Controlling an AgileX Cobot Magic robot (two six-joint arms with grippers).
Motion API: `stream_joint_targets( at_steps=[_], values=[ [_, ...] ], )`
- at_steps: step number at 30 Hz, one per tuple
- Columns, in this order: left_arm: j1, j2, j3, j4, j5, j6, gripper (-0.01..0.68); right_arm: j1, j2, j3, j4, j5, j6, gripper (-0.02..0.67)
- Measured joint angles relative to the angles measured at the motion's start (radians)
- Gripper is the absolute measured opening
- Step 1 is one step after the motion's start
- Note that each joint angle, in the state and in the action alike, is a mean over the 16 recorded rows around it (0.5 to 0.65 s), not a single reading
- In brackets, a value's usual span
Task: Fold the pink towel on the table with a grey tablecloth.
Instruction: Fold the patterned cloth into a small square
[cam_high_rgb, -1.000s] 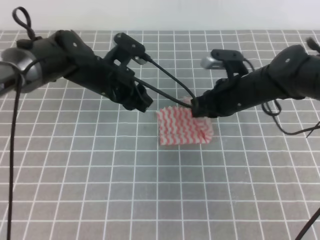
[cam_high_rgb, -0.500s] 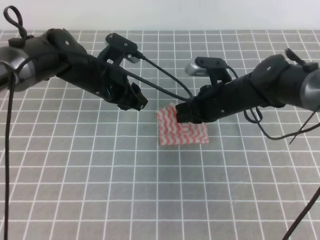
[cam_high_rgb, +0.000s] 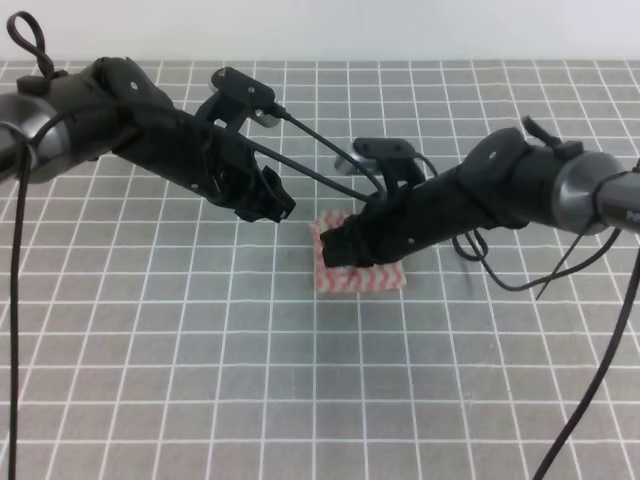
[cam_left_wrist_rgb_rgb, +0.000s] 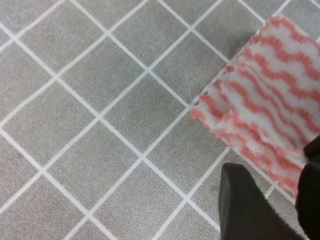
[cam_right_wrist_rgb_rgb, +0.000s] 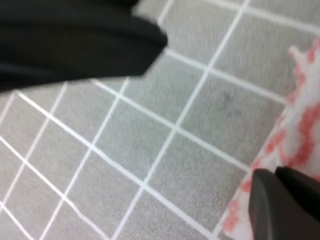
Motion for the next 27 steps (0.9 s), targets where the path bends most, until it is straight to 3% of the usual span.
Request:
stream_joint_targets(
  at_steps=[10,27],
  values=[
    [0.0,0.002,0.0,0.002,0.0,0.002,0.232,0.014,0.023,-0.004,0.009,-0.004,-0.014,0.004],
    [0.0,0.001,0.0,0.002,0.003,0.004,0.233,0.004,0.018,-0.004,0.141,0.085,-0.129,0.234]
  ],
)
